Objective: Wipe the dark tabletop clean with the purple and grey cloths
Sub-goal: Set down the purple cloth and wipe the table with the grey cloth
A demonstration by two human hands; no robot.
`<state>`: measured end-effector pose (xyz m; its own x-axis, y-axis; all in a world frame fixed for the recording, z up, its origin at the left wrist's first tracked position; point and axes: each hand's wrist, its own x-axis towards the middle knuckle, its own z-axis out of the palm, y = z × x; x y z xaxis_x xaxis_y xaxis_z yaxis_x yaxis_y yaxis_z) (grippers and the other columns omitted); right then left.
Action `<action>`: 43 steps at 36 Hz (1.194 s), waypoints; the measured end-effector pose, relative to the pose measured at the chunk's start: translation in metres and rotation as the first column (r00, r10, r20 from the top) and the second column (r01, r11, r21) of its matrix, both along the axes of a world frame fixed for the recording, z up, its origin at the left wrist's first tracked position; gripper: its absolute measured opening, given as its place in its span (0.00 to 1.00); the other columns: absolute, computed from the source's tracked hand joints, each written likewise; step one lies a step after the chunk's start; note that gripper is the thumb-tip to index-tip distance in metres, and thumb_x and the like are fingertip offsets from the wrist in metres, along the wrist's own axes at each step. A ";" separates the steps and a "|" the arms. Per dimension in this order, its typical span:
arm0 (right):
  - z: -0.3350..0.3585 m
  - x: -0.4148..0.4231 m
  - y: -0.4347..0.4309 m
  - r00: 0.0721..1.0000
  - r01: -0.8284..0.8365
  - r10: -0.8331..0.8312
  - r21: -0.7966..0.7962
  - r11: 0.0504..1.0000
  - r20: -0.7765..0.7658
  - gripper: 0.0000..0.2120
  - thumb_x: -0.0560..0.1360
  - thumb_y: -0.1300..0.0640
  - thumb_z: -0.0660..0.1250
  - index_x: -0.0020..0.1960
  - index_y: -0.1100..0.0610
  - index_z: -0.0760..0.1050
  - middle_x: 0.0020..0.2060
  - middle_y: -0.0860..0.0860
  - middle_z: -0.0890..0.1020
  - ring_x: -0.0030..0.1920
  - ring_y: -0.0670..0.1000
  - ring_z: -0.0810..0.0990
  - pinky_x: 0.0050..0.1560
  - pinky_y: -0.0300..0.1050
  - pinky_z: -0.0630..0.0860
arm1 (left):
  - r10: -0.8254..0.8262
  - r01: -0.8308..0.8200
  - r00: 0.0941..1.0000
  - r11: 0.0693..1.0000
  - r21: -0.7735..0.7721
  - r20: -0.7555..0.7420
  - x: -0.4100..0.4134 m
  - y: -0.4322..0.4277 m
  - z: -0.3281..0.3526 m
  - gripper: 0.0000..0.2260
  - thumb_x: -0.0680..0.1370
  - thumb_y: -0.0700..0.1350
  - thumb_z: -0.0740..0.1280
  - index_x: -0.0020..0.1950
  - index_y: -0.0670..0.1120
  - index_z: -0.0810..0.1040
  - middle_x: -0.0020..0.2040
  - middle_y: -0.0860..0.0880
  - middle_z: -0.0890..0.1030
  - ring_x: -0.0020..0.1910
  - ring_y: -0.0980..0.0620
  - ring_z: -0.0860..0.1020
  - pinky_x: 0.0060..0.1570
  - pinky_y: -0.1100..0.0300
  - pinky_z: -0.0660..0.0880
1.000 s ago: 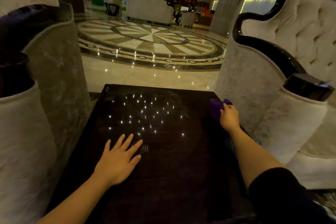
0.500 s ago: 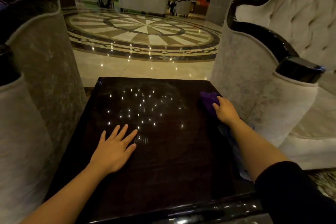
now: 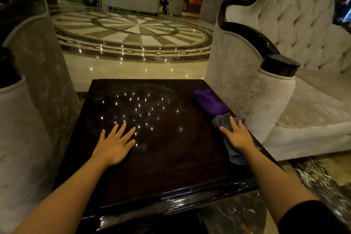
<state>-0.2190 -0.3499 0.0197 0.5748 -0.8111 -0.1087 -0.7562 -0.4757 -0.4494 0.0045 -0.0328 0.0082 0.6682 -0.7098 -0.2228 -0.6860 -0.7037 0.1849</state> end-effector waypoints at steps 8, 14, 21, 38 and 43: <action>-0.004 0.008 0.018 0.986 -0.101 0.088 -0.083 0.991 -0.142 0.31 0.77 0.41 0.54 0.74 0.50 0.46 0.75 0.58 0.51 0.74 0.60 0.52 0.74 0.56 0.53 | -0.005 0.005 1.000 1.000 0.011 0.004 0.001 0.000 -0.003 0.24 0.81 0.57 0.43 0.74 0.57 0.39 0.77 0.50 0.39 0.75 0.50 0.37 0.73 0.44 0.38; -0.006 0.010 0.036 0.977 -0.198 0.184 -0.142 0.970 -0.104 0.25 0.79 0.49 0.55 0.73 0.51 0.52 0.74 0.58 0.58 0.73 0.59 0.58 0.71 0.53 0.58 | -0.004 0.004 1.000 1.000 0.009 0.019 0.002 -0.001 -0.005 0.24 0.81 0.56 0.44 0.75 0.56 0.39 0.77 0.49 0.39 0.76 0.49 0.38 0.73 0.43 0.39; -0.004 0.006 0.081 0.921 -0.387 0.386 -0.179 0.904 -0.046 0.24 0.78 0.55 0.58 0.72 0.52 0.56 0.73 0.54 0.62 0.71 0.56 0.62 0.69 0.46 0.59 | -0.006 0.005 1.000 1.000 0.003 0.018 0.001 0.000 -0.004 0.24 0.81 0.57 0.43 0.75 0.56 0.40 0.78 0.49 0.40 0.76 0.48 0.38 0.73 0.42 0.39; 0.000 -0.006 0.223 0.676 -0.701 0.731 -0.226 0.677 0.094 0.21 0.75 0.60 0.61 0.68 0.52 0.66 0.70 0.54 0.68 0.70 0.55 0.66 0.70 0.47 0.62 | 0.073 -0.074 0.997 0.995 0.059 0.023 -0.010 -0.003 0.006 0.23 0.81 0.56 0.43 0.75 0.58 0.41 0.78 0.49 0.41 0.76 0.46 0.41 0.73 0.40 0.44; -0.001 -0.014 0.250 0.601 -0.752 0.786 -0.230 0.617 0.145 0.19 0.76 0.60 0.59 0.67 0.53 0.69 0.69 0.55 0.70 0.70 0.54 0.66 0.70 0.45 0.60 | 0.079 -0.079 0.997 0.995 0.063 0.001 -0.016 0.004 0.010 0.23 0.81 0.55 0.44 0.75 0.57 0.42 0.78 0.47 0.42 0.76 0.46 0.42 0.73 0.41 0.44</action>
